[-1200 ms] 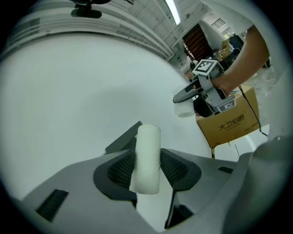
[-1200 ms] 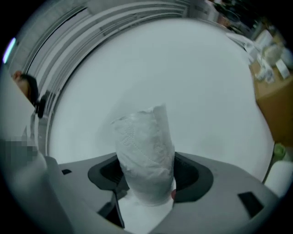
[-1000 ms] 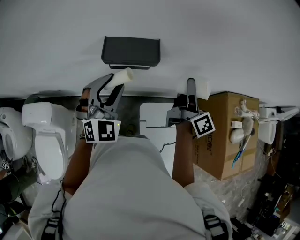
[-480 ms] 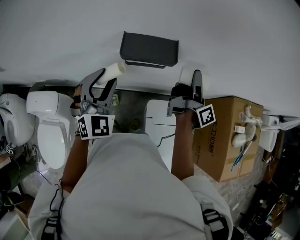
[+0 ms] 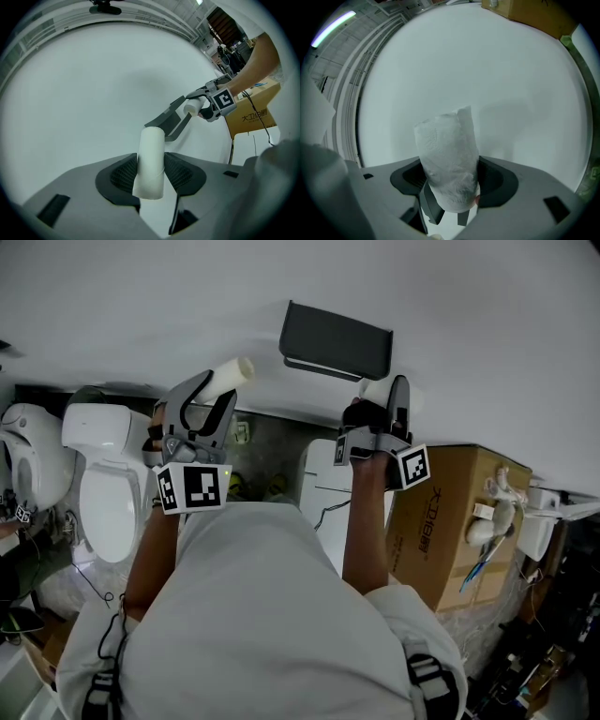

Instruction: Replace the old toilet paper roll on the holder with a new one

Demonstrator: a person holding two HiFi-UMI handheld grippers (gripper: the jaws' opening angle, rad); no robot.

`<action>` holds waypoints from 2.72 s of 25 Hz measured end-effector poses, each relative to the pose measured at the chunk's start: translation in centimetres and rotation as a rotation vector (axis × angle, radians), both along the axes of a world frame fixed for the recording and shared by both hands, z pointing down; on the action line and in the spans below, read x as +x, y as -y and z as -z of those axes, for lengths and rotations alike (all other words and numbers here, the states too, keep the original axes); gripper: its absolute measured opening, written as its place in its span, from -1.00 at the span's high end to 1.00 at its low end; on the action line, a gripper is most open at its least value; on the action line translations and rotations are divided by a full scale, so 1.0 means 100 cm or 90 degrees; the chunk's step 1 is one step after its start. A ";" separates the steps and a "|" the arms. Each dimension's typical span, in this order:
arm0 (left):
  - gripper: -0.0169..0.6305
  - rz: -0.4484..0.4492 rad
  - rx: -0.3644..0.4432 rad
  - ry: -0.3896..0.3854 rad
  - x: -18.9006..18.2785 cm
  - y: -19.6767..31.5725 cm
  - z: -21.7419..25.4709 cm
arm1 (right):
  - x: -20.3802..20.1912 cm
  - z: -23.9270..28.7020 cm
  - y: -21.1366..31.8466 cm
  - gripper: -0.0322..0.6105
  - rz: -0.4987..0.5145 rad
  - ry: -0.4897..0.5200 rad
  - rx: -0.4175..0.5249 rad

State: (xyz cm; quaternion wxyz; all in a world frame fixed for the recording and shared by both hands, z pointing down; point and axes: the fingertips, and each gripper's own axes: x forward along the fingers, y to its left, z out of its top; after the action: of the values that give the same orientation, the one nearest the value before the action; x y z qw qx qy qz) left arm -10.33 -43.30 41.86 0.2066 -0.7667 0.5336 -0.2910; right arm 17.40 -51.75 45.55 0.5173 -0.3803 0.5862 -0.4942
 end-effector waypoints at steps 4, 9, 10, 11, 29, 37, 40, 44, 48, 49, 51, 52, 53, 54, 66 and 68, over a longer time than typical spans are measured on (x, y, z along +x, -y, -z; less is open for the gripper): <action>0.32 -0.005 0.000 0.012 -0.010 0.002 -0.001 | -0.011 -0.005 0.002 -0.08 0.005 -0.008 -0.007; 0.32 0.006 -0.013 -0.001 -0.021 -0.004 -0.006 | -0.026 -0.006 -0.001 -0.08 0.017 0.003 -0.012; 0.32 0.007 -0.015 -0.001 -0.022 -0.005 -0.007 | -0.031 -0.007 0.000 -0.07 0.021 0.005 -0.014; 0.32 0.007 -0.016 0.001 -0.022 -0.004 -0.008 | -0.035 -0.007 0.001 -0.07 0.026 0.008 -0.014; 0.32 0.046 -0.017 -0.007 -0.056 -0.028 -0.010 | -0.117 -0.011 0.000 -0.05 0.115 0.017 -0.014; 0.32 0.069 -0.013 -0.015 -0.058 -0.029 -0.006 | -0.135 -0.008 0.011 -0.05 0.141 0.036 -0.016; 0.32 0.072 -0.010 -0.020 -0.074 -0.033 -0.005 | -0.151 -0.010 0.006 -0.05 0.139 0.043 -0.020; 0.32 0.065 -0.011 -0.025 -0.075 -0.029 -0.004 | -0.155 -0.013 0.005 -0.05 0.141 0.028 -0.026; 0.32 0.048 -0.013 -0.030 -0.068 -0.026 -0.006 | -0.154 -0.014 -0.001 -0.11 0.142 0.020 -0.016; 0.32 0.043 -0.013 -0.031 -0.067 -0.025 -0.006 | -0.154 -0.014 -0.003 -0.12 0.144 0.016 -0.015; 0.32 0.032 -0.012 -0.035 -0.063 -0.024 -0.006 | -0.153 -0.014 -0.010 -0.15 0.148 0.004 -0.015; 0.32 0.026 -0.013 -0.039 -0.061 -0.023 -0.005 | -0.153 -0.014 -0.014 -0.15 0.150 -0.002 -0.015; 0.32 0.021 -0.014 -0.044 -0.058 -0.023 -0.005 | -0.151 -0.014 -0.019 -0.15 0.153 -0.006 -0.015; 0.32 0.017 -0.014 -0.052 -0.056 -0.022 -0.004 | -0.149 -0.014 -0.023 -0.15 0.154 -0.010 -0.015; 0.32 -0.019 -0.035 -0.144 -0.028 -0.006 -0.009 | -0.112 -0.025 -0.078 -0.15 0.173 -0.202 -0.041; 0.32 -0.025 -0.040 -0.160 -0.022 -0.005 -0.009 | -0.105 -0.024 -0.086 -0.15 0.171 -0.236 -0.046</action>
State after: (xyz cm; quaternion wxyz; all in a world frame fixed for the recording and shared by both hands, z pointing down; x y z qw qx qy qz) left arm -12.56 -42.80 42.79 0.1198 -0.8135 0.5309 -0.2051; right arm 6.92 -43.14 47.99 0.3165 -0.4012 0.6984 -0.5011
